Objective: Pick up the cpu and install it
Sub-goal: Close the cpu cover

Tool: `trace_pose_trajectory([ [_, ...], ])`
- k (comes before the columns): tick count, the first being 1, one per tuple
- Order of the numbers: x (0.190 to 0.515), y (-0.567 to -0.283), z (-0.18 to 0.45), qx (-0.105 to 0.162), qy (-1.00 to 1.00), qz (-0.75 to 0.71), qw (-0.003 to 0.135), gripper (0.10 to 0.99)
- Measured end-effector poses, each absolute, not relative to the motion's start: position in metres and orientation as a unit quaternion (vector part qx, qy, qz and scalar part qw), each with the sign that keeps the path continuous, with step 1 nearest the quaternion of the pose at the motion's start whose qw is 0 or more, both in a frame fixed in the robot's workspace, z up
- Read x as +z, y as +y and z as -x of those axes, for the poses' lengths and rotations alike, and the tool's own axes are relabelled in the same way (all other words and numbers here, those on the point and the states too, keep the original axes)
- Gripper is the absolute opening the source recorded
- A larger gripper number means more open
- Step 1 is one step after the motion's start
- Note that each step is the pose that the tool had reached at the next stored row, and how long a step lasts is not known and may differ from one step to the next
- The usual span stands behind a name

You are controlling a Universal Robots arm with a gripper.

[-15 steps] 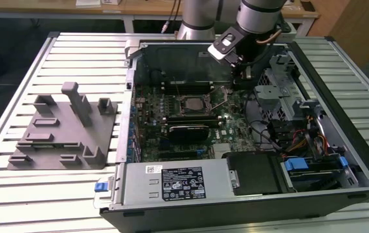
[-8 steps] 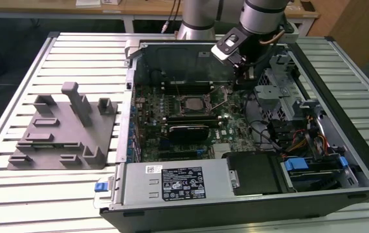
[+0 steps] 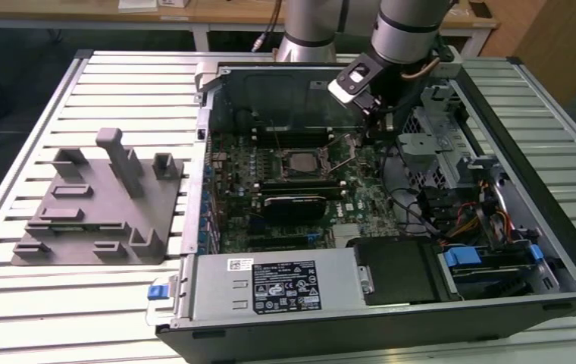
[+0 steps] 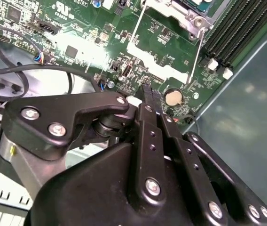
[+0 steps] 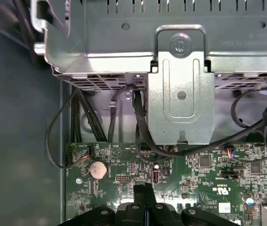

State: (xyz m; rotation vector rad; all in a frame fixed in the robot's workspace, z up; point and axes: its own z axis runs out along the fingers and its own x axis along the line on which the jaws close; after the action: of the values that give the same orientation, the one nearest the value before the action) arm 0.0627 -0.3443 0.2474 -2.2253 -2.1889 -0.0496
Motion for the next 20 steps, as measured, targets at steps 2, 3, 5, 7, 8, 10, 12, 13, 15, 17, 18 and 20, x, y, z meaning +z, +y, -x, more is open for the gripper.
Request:
trace_pose_trajectory([
  [2, 0.244, -0.344, -0.063, -0.016, -0.701, 0.713, 0.010, 0.106],
  [3, 0.242, -0.344, -0.063, -0.016, -0.701, 0.713, 0.010, 0.106],
  [5, 0.239, -0.344, -0.063, -0.016, -0.701, 0.713, 0.010, 0.106],
  [7, 0.239, -0.344, -0.063, -0.016, -0.701, 0.713, 0.010, 0.106],
  [8, 0.239, -0.344, -0.063, -0.016, -0.701, 0.713, 0.010, 0.106],
  [10, 0.239, -0.344, -0.063, -0.016, -0.701, 0.713, 0.010, 0.106],
  [12, 0.238, -0.344, -0.062, -0.016, -0.701, 0.713, 0.010, 0.106],
  [13, 0.238, -0.344, -0.061, -0.016, -0.701, 0.713, 0.010, 0.106],
  [15, 0.238, -0.344, -0.058, -0.016, -0.701, 0.713, 0.010, 0.106],
  [17, 0.238, -0.344, -0.054, -0.016, -0.701, 0.713, 0.010, 0.106],
  [18, 0.238, -0.344, -0.053, -0.016, -0.701, 0.713, 0.010, 0.106],
  [20, 0.238, -0.344, -0.049, -0.016, -0.701, 0.713, 0.010, 0.106],
])
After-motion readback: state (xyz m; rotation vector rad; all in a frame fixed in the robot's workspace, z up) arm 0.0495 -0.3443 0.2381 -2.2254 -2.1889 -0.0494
